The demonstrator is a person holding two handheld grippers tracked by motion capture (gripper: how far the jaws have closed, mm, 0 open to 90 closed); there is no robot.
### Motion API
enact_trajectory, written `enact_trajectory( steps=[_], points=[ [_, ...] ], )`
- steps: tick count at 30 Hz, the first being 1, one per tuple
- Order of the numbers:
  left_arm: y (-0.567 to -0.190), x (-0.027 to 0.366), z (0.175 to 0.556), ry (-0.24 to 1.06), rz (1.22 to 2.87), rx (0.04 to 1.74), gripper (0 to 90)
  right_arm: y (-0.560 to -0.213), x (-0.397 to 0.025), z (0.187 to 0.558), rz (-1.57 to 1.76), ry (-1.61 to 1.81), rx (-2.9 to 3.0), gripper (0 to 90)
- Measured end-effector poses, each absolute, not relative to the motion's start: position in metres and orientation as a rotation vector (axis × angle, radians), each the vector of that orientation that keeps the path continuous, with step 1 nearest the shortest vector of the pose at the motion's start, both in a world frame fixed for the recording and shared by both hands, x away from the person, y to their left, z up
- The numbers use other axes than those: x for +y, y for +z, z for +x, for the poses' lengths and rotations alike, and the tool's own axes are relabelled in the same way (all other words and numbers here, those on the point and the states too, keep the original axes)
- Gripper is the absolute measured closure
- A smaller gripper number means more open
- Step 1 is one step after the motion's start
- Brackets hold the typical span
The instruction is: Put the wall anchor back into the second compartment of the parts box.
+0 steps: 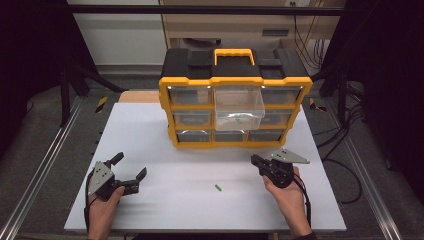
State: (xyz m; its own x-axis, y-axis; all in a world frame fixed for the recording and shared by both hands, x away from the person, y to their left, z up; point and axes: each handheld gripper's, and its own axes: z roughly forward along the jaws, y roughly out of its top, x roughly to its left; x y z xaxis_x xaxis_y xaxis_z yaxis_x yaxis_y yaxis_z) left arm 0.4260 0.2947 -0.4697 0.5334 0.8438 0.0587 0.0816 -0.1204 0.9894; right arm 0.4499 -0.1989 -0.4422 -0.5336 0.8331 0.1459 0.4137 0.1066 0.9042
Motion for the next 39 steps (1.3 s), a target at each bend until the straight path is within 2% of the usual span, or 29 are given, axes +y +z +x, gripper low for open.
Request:
enact_trajectory(
  steps=[27,39],
  points=[
    [-0.47,0.299,0.423,0.788,1.555,0.834,1.0,-0.382,-0.219,0.444,1.186,1.422,1.929,84.7],
    [-0.469,0.297,0.424,0.799,1.566,0.82,1.1,-0.34,-0.234,0.445,1.135,1.378,1.944,84.7]
  ],
)
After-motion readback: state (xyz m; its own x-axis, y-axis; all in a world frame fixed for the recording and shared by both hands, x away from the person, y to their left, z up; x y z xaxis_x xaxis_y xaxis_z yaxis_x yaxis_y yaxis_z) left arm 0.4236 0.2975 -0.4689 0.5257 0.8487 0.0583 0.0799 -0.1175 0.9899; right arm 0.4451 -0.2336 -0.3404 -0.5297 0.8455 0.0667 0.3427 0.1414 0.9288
